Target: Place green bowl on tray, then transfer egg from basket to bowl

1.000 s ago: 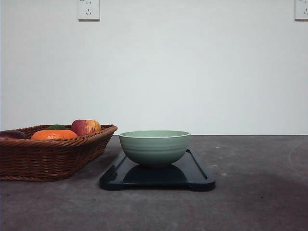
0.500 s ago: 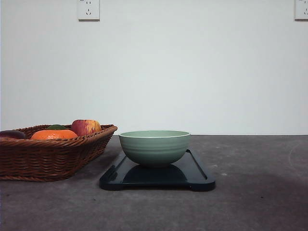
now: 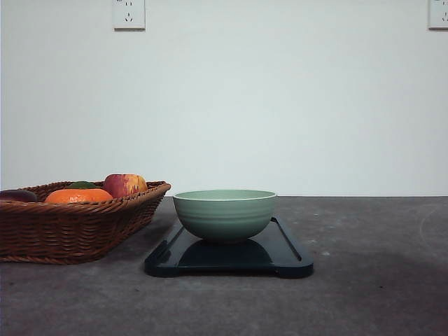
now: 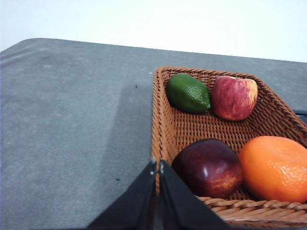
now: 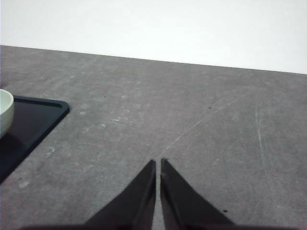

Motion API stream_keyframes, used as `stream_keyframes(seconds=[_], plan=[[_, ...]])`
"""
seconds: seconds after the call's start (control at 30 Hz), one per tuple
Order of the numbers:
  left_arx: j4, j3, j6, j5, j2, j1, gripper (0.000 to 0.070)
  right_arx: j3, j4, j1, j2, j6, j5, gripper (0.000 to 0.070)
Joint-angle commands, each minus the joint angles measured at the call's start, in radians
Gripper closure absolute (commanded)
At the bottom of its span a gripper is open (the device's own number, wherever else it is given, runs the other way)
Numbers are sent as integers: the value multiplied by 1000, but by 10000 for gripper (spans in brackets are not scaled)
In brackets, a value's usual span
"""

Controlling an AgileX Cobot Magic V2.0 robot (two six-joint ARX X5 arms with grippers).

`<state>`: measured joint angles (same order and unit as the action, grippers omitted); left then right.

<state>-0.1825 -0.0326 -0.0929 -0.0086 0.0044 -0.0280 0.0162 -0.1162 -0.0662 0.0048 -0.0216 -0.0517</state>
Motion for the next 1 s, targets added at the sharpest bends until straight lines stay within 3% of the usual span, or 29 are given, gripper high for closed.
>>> stream_keyframes(seconds=[0.0, 0.97], plan=[[-4, 19, 10, -2, -1, 2, 700, -5, 11, -2, -1, 11, 0, 693], [-4, 19, 10, -2, -1, 2, 700, -5, 11, -2, -1, 11, 0, 693]])
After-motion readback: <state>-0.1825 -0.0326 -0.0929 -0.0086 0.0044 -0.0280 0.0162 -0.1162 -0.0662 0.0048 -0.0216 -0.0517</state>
